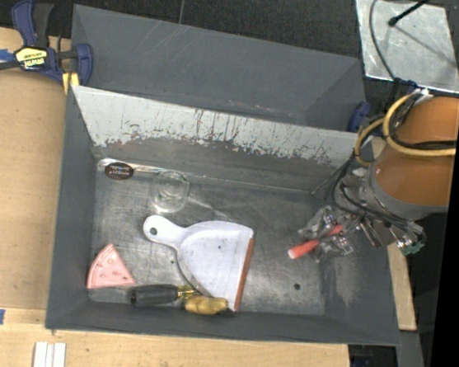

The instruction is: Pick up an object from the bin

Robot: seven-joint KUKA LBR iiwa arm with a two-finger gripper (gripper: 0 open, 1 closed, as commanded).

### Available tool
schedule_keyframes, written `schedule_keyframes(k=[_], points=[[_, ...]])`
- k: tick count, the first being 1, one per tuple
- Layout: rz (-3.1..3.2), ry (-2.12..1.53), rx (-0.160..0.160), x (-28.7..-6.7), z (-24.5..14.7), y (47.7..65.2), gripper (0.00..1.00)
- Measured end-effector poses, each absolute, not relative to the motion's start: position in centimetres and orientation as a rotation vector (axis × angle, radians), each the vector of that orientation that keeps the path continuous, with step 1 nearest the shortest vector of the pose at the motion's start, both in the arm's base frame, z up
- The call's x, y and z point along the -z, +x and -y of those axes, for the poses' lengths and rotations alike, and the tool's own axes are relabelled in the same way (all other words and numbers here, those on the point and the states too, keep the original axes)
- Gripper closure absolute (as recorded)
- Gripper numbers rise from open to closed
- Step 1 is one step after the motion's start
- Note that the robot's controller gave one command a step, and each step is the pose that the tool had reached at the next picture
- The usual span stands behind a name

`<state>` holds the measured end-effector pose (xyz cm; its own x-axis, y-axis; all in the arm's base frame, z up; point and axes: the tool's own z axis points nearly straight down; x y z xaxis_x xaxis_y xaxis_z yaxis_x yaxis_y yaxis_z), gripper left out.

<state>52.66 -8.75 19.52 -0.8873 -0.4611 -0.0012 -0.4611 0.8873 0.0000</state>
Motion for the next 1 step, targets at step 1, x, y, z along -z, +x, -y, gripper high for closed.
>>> schedule_keyframes(k=[1], points=[[-3.000, -0.899, 0.008, -18.15, 9.01, 52.69, 1.00]])
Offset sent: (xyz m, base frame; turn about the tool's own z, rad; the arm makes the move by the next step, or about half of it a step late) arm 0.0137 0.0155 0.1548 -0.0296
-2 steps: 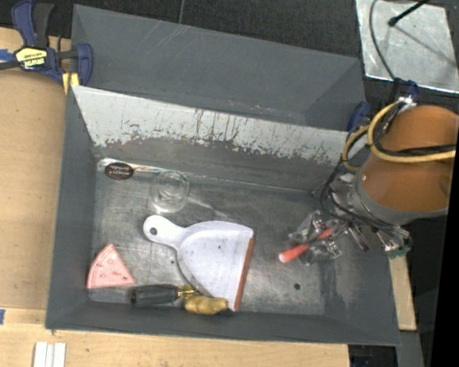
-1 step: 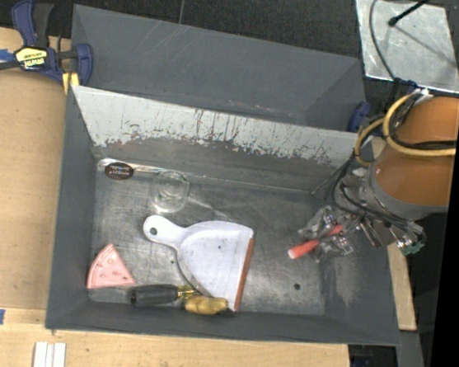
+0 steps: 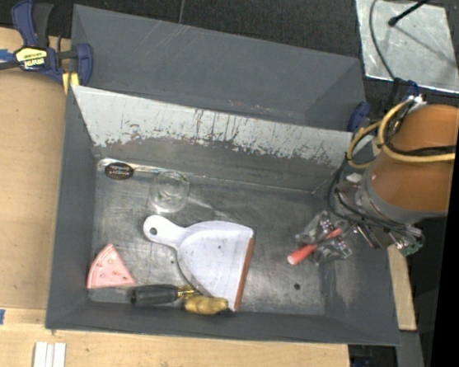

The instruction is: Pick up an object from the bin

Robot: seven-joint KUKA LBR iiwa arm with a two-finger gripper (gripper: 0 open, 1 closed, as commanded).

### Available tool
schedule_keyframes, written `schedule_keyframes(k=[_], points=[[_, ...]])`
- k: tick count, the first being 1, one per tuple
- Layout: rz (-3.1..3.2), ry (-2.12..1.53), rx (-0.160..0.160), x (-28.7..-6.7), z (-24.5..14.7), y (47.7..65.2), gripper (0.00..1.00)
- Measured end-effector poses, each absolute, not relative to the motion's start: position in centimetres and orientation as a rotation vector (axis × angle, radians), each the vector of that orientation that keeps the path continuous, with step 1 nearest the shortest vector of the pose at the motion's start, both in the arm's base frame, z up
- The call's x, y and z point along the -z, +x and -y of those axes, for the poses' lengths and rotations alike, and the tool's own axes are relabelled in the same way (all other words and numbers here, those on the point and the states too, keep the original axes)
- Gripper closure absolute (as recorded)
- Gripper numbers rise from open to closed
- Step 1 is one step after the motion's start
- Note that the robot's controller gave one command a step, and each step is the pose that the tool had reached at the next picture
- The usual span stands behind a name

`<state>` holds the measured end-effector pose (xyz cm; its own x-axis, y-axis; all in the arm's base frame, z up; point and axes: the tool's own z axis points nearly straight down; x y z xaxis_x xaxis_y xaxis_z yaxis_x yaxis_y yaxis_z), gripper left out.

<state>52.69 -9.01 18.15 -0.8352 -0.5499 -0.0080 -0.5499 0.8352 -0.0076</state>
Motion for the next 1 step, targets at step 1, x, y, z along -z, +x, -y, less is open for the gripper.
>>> schedule_keyframes(k=[1], points=[[-2.877, -1.277, -0.010, -20.28, 8.45, 52.67, 1.00]])
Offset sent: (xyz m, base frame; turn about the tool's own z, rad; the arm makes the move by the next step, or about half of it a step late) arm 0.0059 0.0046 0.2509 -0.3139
